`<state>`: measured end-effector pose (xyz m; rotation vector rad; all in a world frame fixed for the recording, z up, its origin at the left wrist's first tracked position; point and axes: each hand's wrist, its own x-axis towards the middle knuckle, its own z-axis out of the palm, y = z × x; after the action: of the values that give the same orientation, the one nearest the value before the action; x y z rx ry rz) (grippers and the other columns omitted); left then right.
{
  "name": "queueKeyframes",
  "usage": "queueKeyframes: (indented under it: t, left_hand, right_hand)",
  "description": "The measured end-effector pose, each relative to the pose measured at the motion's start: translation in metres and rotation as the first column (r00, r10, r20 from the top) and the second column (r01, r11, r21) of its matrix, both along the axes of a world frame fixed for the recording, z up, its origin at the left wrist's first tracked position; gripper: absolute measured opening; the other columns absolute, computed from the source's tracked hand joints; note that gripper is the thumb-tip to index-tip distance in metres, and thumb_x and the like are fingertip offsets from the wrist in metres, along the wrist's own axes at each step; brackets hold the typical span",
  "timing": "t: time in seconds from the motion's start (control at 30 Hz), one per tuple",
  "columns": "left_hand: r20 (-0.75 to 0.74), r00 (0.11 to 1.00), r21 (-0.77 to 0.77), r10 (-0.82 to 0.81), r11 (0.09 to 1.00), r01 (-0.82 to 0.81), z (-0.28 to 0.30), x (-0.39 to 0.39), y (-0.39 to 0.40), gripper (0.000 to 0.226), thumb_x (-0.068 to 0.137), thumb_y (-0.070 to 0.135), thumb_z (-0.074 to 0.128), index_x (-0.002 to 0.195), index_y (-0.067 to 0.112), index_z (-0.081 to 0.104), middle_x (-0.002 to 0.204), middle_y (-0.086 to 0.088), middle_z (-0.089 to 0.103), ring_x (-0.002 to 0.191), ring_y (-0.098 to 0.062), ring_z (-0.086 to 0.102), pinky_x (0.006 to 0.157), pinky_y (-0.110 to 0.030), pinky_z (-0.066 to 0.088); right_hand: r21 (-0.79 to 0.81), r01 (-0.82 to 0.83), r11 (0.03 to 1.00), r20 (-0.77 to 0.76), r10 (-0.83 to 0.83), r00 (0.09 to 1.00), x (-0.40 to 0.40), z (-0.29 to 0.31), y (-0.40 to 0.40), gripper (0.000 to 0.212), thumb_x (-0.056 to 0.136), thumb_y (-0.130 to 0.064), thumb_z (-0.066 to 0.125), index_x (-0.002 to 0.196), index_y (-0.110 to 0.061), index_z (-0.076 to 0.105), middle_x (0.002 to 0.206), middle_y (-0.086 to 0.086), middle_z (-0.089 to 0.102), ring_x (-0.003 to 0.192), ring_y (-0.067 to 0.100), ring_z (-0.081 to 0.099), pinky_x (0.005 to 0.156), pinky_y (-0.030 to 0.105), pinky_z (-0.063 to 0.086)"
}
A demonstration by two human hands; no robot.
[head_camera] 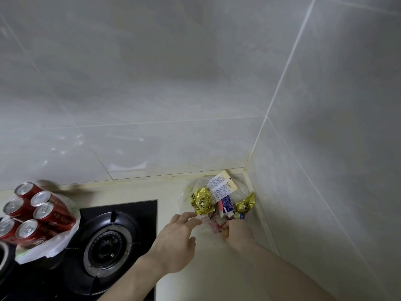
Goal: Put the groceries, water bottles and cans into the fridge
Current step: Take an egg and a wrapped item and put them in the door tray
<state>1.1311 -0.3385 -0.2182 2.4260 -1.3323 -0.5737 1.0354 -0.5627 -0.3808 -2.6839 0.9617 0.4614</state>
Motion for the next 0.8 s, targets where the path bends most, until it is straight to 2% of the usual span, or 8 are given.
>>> queueKeyframes:
  t: [0.17, 0.3, 0.37, 0.43, 0.53, 0.63, 0.7, 0.8]
  left_hand:
    - [-0.004, 1.0, -0.017, 0.003, 1.0, -0.003, 0.0, 0.001, 0.001, 0.053, 0.098, 0.021, 0.047, 0.148, 0.034, 0.043, 0.159, 0.015, 0.031, 0.143, -0.012, 0.03, 0.116, -0.027, 0.035]
    - [-0.02, 1.0, -0.034, 0.008, 0.999, -0.009, -0.002, 0.002, 0.0, 0.053, 0.097, 0.02, 0.048, 0.147, 0.034, 0.044, 0.157, 0.015, 0.033, 0.142, -0.011, 0.033, 0.115, -0.026, 0.036]
    - [-0.048, 0.999, -0.05, 0.016, 0.999, -0.019, -0.005, 0.003, -0.001, 0.053, 0.096, 0.02, 0.049, 0.147, 0.034, 0.045, 0.155, 0.016, 0.035, 0.14, -0.011, 0.036, 0.114, -0.023, 0.035]
    - [-0.112, 0.993, -0.083, 0.035, 0.996, -0.045, -0.007, 0.001, -0.004, 0.053, 0.094, 0.022, 0.053, 0.145, 0.034, 0.046, 0.15, 0.018, 0.039, 0.135, -0.009, 0.043, 0.11, -0.02, 0.037]
    - [-0.275, 0.957, -0.138, 0.087, 0.982, -0.129, -0.01, -0.004, -0.013, 0.058, 0.091, 0.029, 0.062, 0.145, 0.038, 0.043, 0.141, 0.019, 0.044, 0.119, -0.005, 0.055, 0.098, -0.021, 0.05]
    - [-0.421, 0.899, -0.202, 0.12, 0.954, -0.221, -0.011, -0.01, -0.024, 0.069, 0.087, 0.037, 0.072, 0.148, 0.043, 0.039, 0.135, 0.022, 0.045, 0.103, -0.004, 0.063, 0.085, -0.017, 0.054]
    - [-0.48, 0.869, -0.255, 0.12, 0.929, -0.269, -0.01, -0.015, -0.031, 0.066, 0.086, 0.032, 0.075, 0.143, 0.045, 0.045, 0.133, 0.018, 0.051, 0.097, -0.002, 0.068, 0.083, -0.018, 0.056]
    - [-0.508, 0.848, -0.278, 0.149, 0.904, -0.325, -0.01, -0.02, -0.035, 0.053, 0.086, 0.026, 0.075, 0.128, 0.052, 0.053, 0.121, 0.014, 0.065, 0.093, 0.001, 0.069, 0.083, -0.018, 0.056]
  right_hand:
    - [0.082, 0.018, 0.996, 0.019, -0.019, 1.0, -0.002, -0.003, -0.004, 0.016, 0.091, -0.028, 0.061, 0.099, -0.023, 0.073, 0.1, -0.002, 0.074, 0.094, 0.019, 0.069, 0.079, 0.03, 0.056]
    - [0.362, 0.16, 0.918, 0.155, -0.229, 0.961, -0.011, 0.009, -0.002, 0.006, 0.09, -0.032, 0.071, 0.086, -0.027, 0.072, 0.084, -0.01, 0.073, 0.079, 0.009, 0.068, 0.069, 0.024, 0.054]
    - [0.545, 0.201, 0.814, 0.279, -0.402, 0.872, -0.015, 0.029, 0.004, 0.008, 0.09, -0.036, 0.075, 0.086, -0.029, 0.075, 0.078, -0.009, 0.074, 0.072, 0.011, 0.07, 0.066, 0.028, 0.059]
    - [0.714, 0.209, 0.669, 0.34, -0.591, 0.731, -0.017, 0.054, 0.014, 0.009, 0.09, -0.038, 0.076, 0.086, -0.03, 0.079, 0.078, -0.003, 0.075, 0.068, 0.017, 0.069, 0.063, 0.033, 0.058]
    - [0.9, 0.223, 0.373, 0.186, -0.794, 0.579, -0.018, 0.09, 0.031, 0.017, 0.092, -0.038, 0.073, 0.095, -0.023, 0.08, 0.082, 0.006, 0.074, 0.069, 0.018, 0.061, 0.063, 0.032, 0.05]
    - [0.979, 0.161, 0.124, 0.004, -0.804, 0.595, -0.022, 0.12, 0.046, 0.027, 0.096, -0.035, 0.069, 0.11, -0.013, 0.076, 0.092, 0.004, 0.075, 0.081, 0.013, 0.063, 0.072, 0.027, 0.046]
    - [0.99, 0.118, 0.079, -0.014, -0.773, 0.634, -0.025, 0.134, 0.053, 0.025, 0.097, -0.033, 0.068, 0.112, -0.013, 0.075, 0.096, 0.002, 0.075, 0.084, 0.011, 0.063, 0.077, 0.028, 0.046]
    - [0.993, 0.082, 0.088, 0.01, -0.737, 0.676, -0.027, 0.142, 0.058, 0.029, 0.097, -0.034, 0.068, 0.119, -0.016, 0.073, 0.102, 0.002, 0.074, 0.088, 0.01, 0.063, 0.078, 0.026, 0.049]
